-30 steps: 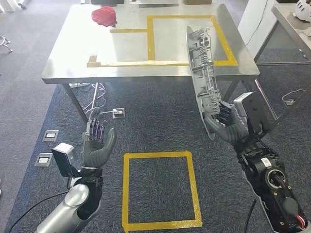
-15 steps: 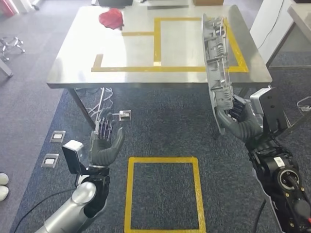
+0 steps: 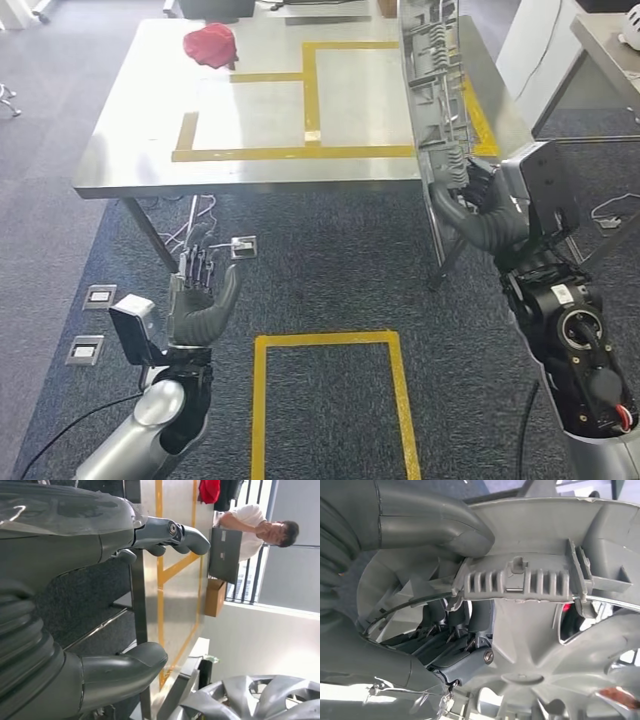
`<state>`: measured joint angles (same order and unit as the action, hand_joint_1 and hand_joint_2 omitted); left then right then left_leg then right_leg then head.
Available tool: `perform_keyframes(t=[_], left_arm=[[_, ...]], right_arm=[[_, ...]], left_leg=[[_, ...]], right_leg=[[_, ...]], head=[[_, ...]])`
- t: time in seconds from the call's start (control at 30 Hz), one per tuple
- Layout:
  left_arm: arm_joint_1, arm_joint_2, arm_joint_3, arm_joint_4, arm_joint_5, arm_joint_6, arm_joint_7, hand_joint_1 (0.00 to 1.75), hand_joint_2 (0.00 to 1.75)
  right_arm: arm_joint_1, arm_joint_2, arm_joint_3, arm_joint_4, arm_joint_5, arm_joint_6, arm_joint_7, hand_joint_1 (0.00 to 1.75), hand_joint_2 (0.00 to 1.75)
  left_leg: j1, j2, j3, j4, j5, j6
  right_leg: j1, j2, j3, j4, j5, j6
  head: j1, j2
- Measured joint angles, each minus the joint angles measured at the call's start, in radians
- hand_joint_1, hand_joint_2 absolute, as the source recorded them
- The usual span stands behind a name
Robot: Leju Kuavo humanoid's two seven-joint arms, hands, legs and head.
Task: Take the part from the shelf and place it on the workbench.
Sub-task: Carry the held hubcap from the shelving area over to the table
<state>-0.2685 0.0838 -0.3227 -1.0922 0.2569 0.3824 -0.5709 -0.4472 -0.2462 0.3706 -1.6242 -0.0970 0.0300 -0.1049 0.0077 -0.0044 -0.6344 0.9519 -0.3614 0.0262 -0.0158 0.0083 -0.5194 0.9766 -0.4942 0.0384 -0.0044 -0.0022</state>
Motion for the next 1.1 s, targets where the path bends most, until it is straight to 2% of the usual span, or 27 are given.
perform_keyframes(t=[0.03, 0.1, 0.13, 0.17, 0.2, 0.23, 0.27, 0.3, 0.33, 0.4, 0.47, 0.5, 0.53, 0.6, 0.63, 0.67, 0.7, 0.73, 0.77, 0.8, 0.83, 0.87, 1.0, 1.03, 1.1], left_arm=[[-0.001, -0.002, 0.000, 0.000, 0.000, -0.002, 0.000, 0.00, 1.75], [-0.002, -0.006, 0.000, 0.000, -0.001, -0.007, -0.001, 0.00, 1.75], [-0.002, -0.007, -0.001, 0.001, -0.001, -0.009, 0.000, 0.00, 1.75], [-0.002, -0.007, -0.001, 0.001, -0.001, -0.011, 0.000, 0.00, 1.75], [-0.002, -0.008, -0.001, 0.001, -0.001, -0.013, 0.000, 0.00, 1.75], [-0.003, -0.008, -0.001, 0.001, -0.002, -0.015, 0.001, 0.00, 1.75], [-0.005, -0.009, -0.001, 0.001, -0.002, -0.017, 0.001, 0.00, 1.75], [-0.008, -0.011, -0.001, 0.001, -0.003, -0.018, 0.001, 0.00, 1.75], [-0.012, -0.012, -0.001, 0.002, -0.004, -0.019, 0.001, 0.00, 1.75], [-0.018, -0.014, -0.001, 0.004, -0.004, -0.021, 0.002, 0.00, 1.75], [-0.023, -0.013, -0.002, 0.006, -0.004, -0.024, 0.002, 0.00, 1.75], [-0.028, -0.013, -0.002, 0.007, -0.004, -0.025, 0.002, 0.00, 1.75], [-0.032, -0.013, -0.002, 0.008, -0.004, -0.026, 0.002, 0.00, 1.75], [-0.034, -0.013, -0.002, 0.011, -0.004, -0.027, 0.001, 0.00, 1.75], [-0.032, -0.013, -0.002, 0.013, -0.004, -0.028, 0.001, 0.00, 1.75], [-0.031, -0.013, -0.002, 0.016, -0.004, -0.028, 0.001, 0.00, 1.75], [-0.031, -0.013, -0.002, 0.018, -0.004, -0.029, 0.001, 0.00, 1.75], [-0.032, -0.012, -0.002, 0.019, -0.004, -0.029, 0.001, 0.00, 1.75], [-0.033, -0.012, -0.002, 0.019, -0.004, -0.029, 0.001, 0.00, 1.75], [-0.035, -0.012, -0.002, 0.020, -0.004, -0.030, 0.001, 0.00, 1.75], [-0.037, -0.013, -0.002, 0.021, -0.004, -0.031, 0.001, 0.00, 1.75], [-0.039, -0.013, -0.002, 0.023, -0.004, -0.033, 0.001, 0.00, 1.75], [-0.045, -0.014, -0.002, 0.026, -0.004, -0.036, -0.005, 0.00, 1.75], [-0.047, -0.016, -0.002, 0.026, -0.004, -0.036, -0.007, 0.00, 1.75], [-0.049, -0.019, -0.002, 0.029, -0.004, -0.037, -0.010, 0.00, 1.75]], right_arm=[[-0.010, 0.000, -0.004, 0.003, 0.001, 0.001, -0.001, 1.75, 1.75], [-0.025, 0.000, -0.014, 0.010, 0.003, 0.002, -0.003, 1.75, 1.75], [-0.029, -0.001, -0.018, 0.014, 0.005, 0.002, -0.004, 1.75, 1.75], [-0.032, -0.001, -0.022, 0.018, 0.008, 0.002, -0.004, 1.75, 1.75], [-0.034, -0.001, -0.025, 0.021, 0.011, 0.002, -0.004, 1.75, 1.75], [-0.036, -0.002, -0.028, 0.024, 0.013, 0.002, -0.004, 1.75, 1.75], [-0.039, -0.002, -0.031, 0.027, 0.015, 0.003, -0.004, 1.75, 1.75], [-0.042, -0.003, -0.034, 0.029, 0.017, 0.003, -0.005, 1.75, 1.75], [-0.046, -0.003, -0.037, 0.032, 0.018, 0.003, -0.006, 1.75, 1.75], [-0.055, -0.004, -0.042, 0.036, 0.019, 0.003, -0.008, 1.75, 1.75], [-0.060, -0.004, -0.047, 0.037, 0.020, 0.003, -0.010, 1.75, 1.75], [-0.062, -0.004, -0.049, 0.038, 0.020, 0.003, -0.009, 1.75, 1.75], [-0.063, -0.004, -0.050, 0.040, 0.020, 0.003, -0.009, 1.75, 1.75], [-0.066, -0.004, -0.051, 0.045, 0.021, 0.003, -0.009, 1.75, 1.75], [-0.066, -0.004, -0.051, 0.048, 0.024, 0.003, -0.010, 1.75, 1.75], [-0.067, -0.004, -0.051, 0.051, 0.027, 0.003, -0.010, 1.75, 1.75], [-0.067, -0.004, -0.051, 0.054, 0.030, 0.003, -0.010, 1.75, 1.75], [-0.068, -0.004, -0.051, 0.057, 0.033, 0.004, -0.010, 1.75, 1.75], [-0.069, -0.004, -0.052, 0.060, 0.034, 0.004, -0.010, 1.75, 1.75], [-0.072, -0.004, -0.052, 0.063, 0.035, 0.004, -0.011, 1.75, 1.75], [-0.076, -0.005, -0.053, 0.066, 0.036, 0.004, -0.011, 1.75, 1.75], [-0.081, -0.006, -0.054, 0.069, 0.036, 0.004, -0.013, 1.75, 1.75], [-0.097, -0.008, -0.059, 0.080, 0.037, 0.010, -0.023, 1.75, 1.75], [-0.100, -0.009, -0.060, 0.084, 0.038, 0.012, -0.026, 1.75, 1.75], [-0.106, -0.009, -0.060, 0.094, 0.043, 0.015, -0.035, 1.75, 1.75]], left_leg=[[0.002, -0.001, 0.009, -0.003, -0.004, 0.005], [0.001, -0.003, 0.022, -0.003, -0.016, 0.011], [0.001, -0.004, 0.030, -0.002, -0.022, 0.012], [0.001, -0.005, 0.039, -0.001, -0.030, 0.011], [0.001, -0.007, 0.050, -0.001, -0.038, 0.010], [0.001, -0.008, 0.064, 0.000, -0.047, 0.008], [0.001, -0.008, 0.076, -0.001, -0.057, 0.006], [-0.001, -0.009, 0.086, -0.001, -0.065, 0.003], [-0.002, -0.009, 0.091, 0.000, -0.070, 0.000], [-0.005, -0.010, 0.088, -0.001, -0.073, -0.007], [-0.007, -0.007, 0.084, 0.005, -0.080, -0.017], [-0.007, -0.005, 0.074, 0.028, -0.091, -0.022], [-0.007, -0.004, 0.051, 0.071, -0.108, -0.027], [-0.004, -0.002, -0.034, 0.209, -0.152, -0.033], [-0.003, -0.002, -0.079, 0.272, -0.165, -0.034], [-0.002, -0.002, -0.112, 0.306, -0.161, -0.035], [-0.001, -0.002, -0.125, 0.300, -0.135, -0.033], [-0.001, -0.002, -0.116, 0.254, -0.092, -0.030], [-0.002, -0.002, -0.091, 0.179, -0.039, -0.024], [-0.005, -0.002, -0.062, 0.109, -0.001, -0.018], [-0.007, -0.001, -0.037, 0.050, 0.018, -0.013], [-0.010, -0.001, -0.022, 0.017, 0.022, -0.009], [-0.007, -0.005, 0.001, -0.007, -0.002, 0.004], [-0.004, -0.005, 0.009, -0.011, -0.005, 0.008], [-0.002, -0.005, 0.023, -0.013, -0.016, 0.015]], right_leg=[[-0.001, -0.001, -0.023, 0.050, -0.022, 0.004], [-0.002, -0.002, -0.102, 0.197, -0.071, 0.009], [-0.002, -0.002, -0.140, 0.256, -0.080, 0.011], [-0.002, -0.002, -0.166, 0.282, -0.069, 0.011], [-0.002, -0.002, -0.171, 0.266, -0.037, 0.010], [-0.001, -0.002, -0.159, 0.211, 0.014, 0.008], [-0.001, -0.002, -0.137, 0.138, 0.066, 0.005], [0.002, -0.002, -0.113, 0.075, 0.105, 0.001], [0.005, -0.002, -0.093, 0.027, 0.124, -0.004], [0.010, -0.001, -0.074, -0.007, 0.115, -0.013], [0.004, 0.000, -0.062, -0.025, 0.101, -0.022], [0.000, 0.000, -0.056, -0.030, 0.097, -0.027], [-0.003, 0.000, -0.050, -0.034, 0.095, -0.031], [-0.003, -0.001, -0.043, -0.035, 0.088, -0.040], [-0.002, 0.000, -0.040, -0.035, 0.083, -0.042], [-0.001, 0.000, -0.035, -0.035, 0.078, -0.043], [0.000, 0.002, -0.028, -0.035, 0.072, -0.043], [0.000, 0.003, -0.019, -0.035, 0.066, -0.042], [0.001, 0.003, -0.009, -0.035, 0.058, -0.041], [0.003, 0.004, -0.001, -0.034, 0.050, -0.037], [0.005, 0.005, 0.003, -0.034, 0.043, -0.033], [0.006, 0.006, 0.003, -0.033, 0.038, -0.028], [0.003, 0.003, 0.002, -0.020, 0.014, -0.006], [0.002, 0.001, -0.014, 0.016, -0.003, -0.001], [0.001, -0.001, -0.084, 0.152, -0.054, 0.006]], head=[[0.005, 0.000], [0.020, 0.000], [0.024, 0.000], [0.029, 0.000], [0.033, 0.000], [0.038, 0.000], [0.043, 0.000], [0.045, 0.000], [0.048, 0.000], [0.049, 0.000], [0.045, 0.000], [0.039, 0.000], [0.032, 0.000], [0.020, 0.000], [0.015, 0.000], [0.011, 0.000], [0.006, 0.000], [0.002, 0.000], [-0.002, 0.000], [-0.006, 0.000], [-0.008, 0.000], [-0.009, 0.000], [-0.004, 0.000], [0.001, 0.000], [0.014, 0.000]])
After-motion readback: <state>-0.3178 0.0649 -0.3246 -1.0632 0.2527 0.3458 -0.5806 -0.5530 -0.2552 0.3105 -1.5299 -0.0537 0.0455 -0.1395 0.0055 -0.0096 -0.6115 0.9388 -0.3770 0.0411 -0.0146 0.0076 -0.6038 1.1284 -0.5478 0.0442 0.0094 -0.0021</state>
